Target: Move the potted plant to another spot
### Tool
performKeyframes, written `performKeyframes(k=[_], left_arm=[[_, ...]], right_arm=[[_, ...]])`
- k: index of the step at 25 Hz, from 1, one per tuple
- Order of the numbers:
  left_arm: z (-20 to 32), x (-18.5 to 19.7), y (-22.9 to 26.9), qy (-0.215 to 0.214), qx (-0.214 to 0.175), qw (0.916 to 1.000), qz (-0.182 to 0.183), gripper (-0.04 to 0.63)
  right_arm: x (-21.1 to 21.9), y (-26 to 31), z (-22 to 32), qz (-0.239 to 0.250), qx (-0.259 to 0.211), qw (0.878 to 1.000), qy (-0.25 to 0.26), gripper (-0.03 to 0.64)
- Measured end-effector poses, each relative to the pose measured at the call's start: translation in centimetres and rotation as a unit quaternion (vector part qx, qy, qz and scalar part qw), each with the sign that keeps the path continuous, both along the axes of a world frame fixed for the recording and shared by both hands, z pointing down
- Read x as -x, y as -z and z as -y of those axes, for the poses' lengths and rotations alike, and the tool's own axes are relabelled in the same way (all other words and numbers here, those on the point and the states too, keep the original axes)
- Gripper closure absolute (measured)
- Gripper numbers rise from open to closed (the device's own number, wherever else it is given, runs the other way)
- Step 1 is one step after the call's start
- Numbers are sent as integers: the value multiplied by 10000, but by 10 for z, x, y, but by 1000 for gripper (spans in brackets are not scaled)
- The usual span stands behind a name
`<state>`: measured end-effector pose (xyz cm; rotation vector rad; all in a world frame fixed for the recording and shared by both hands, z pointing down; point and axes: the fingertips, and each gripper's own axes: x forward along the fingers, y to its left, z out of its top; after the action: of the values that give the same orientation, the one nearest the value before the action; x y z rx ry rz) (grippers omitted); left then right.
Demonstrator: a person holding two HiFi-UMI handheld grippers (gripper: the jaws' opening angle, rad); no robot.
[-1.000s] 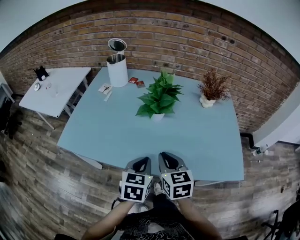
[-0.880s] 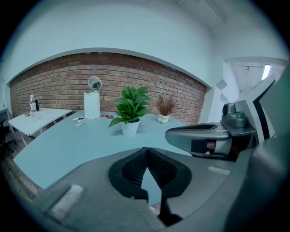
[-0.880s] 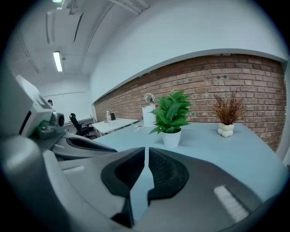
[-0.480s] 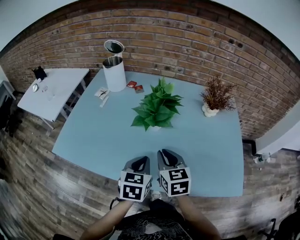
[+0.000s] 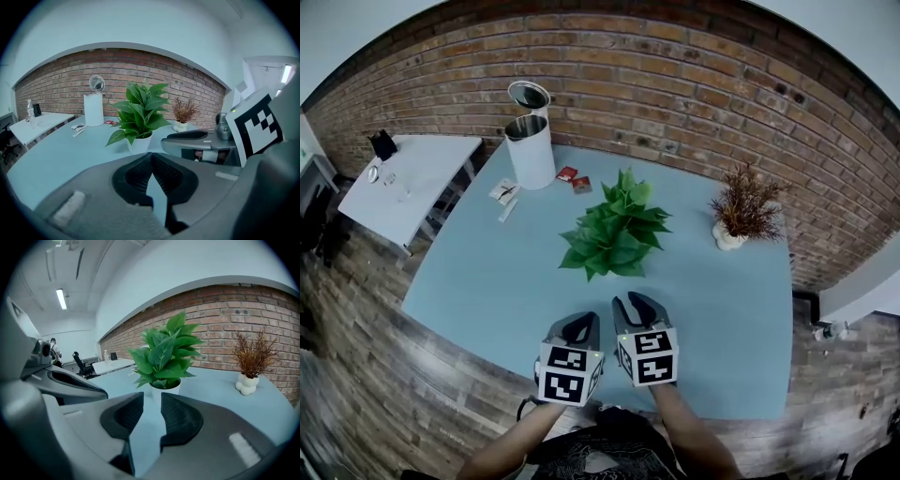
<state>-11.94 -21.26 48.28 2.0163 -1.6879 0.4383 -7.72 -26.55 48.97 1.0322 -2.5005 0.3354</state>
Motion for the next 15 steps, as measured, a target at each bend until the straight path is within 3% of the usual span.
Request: performKeyframes(k=[6, 15], left_arm=[[17, 1, -6, 93, 46, 9999, -32, 598], [34, 16, -14, 375, 172, 9991, 60, 598]], right_arm=[[5, -17, 30, -32, -42, 9999, 136, 487], [25, -43, 62, -10, -19, 9994, 338, 357]])
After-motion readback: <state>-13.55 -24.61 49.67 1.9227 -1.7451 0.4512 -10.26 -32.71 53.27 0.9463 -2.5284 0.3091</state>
